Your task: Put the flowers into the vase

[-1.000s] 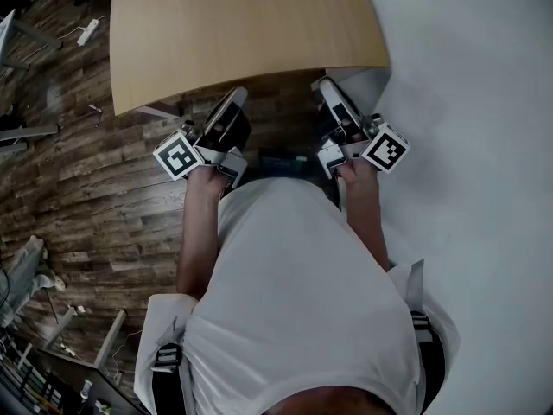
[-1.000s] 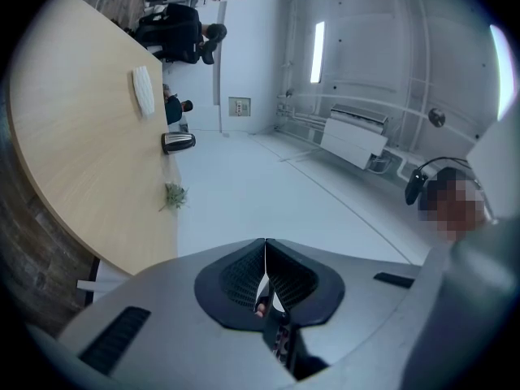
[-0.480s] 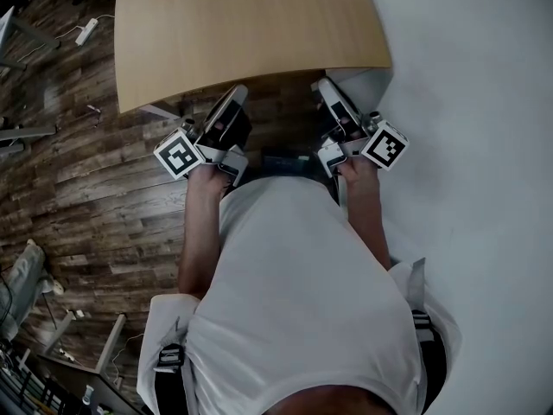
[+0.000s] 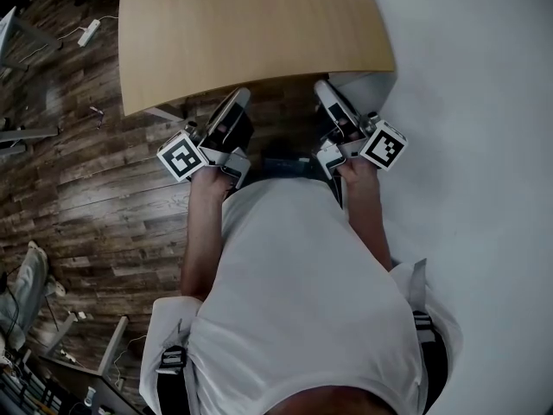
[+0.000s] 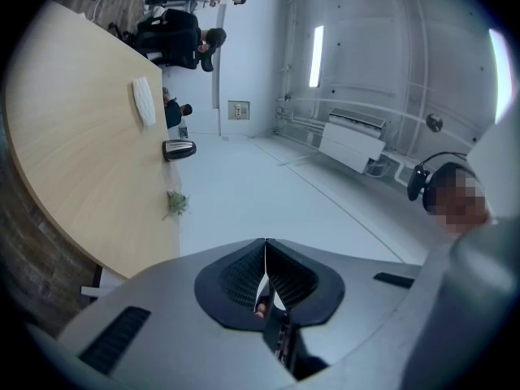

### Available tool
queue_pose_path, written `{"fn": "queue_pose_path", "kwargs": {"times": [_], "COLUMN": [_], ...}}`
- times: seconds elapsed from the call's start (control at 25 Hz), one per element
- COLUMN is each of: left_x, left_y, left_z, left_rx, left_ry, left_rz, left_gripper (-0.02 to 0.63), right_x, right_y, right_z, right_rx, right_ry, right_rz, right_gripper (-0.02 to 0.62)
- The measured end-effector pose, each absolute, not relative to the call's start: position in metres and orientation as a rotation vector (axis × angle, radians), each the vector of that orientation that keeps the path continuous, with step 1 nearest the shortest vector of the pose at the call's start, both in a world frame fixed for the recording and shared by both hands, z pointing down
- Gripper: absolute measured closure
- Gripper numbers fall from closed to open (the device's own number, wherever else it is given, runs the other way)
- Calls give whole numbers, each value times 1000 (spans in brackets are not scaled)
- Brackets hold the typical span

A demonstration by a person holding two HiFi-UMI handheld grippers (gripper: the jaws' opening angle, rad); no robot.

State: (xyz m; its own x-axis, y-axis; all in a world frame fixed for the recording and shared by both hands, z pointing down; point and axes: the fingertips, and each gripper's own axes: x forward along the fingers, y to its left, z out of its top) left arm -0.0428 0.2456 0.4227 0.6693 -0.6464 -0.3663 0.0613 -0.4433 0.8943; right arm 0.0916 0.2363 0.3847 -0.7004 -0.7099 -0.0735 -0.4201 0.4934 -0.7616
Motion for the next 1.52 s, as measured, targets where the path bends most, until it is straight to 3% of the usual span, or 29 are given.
{"fn": "queue_pose_path", "kwargs": {"times": [0.52,0.96,1.52], "left_x": [-43,-28,-5], "left_y": [255,100,44], "left_z": [425,427,437], "left_rx": [1888,1874,1881], "left_ry": [-538,-654,-792], "left_rz": [-831,-778,-709], "left_gripper": [597,597,597], "right_x": [83,86,117], "right_y": [231,61,-4], "right_z": [396,412,430], "right_rx": [-815,-711,-632], "right_ry": [2332,2338,2294], "right_rz": [-1114,-1228,-1317], "right_gripper": [576,576,576]}}
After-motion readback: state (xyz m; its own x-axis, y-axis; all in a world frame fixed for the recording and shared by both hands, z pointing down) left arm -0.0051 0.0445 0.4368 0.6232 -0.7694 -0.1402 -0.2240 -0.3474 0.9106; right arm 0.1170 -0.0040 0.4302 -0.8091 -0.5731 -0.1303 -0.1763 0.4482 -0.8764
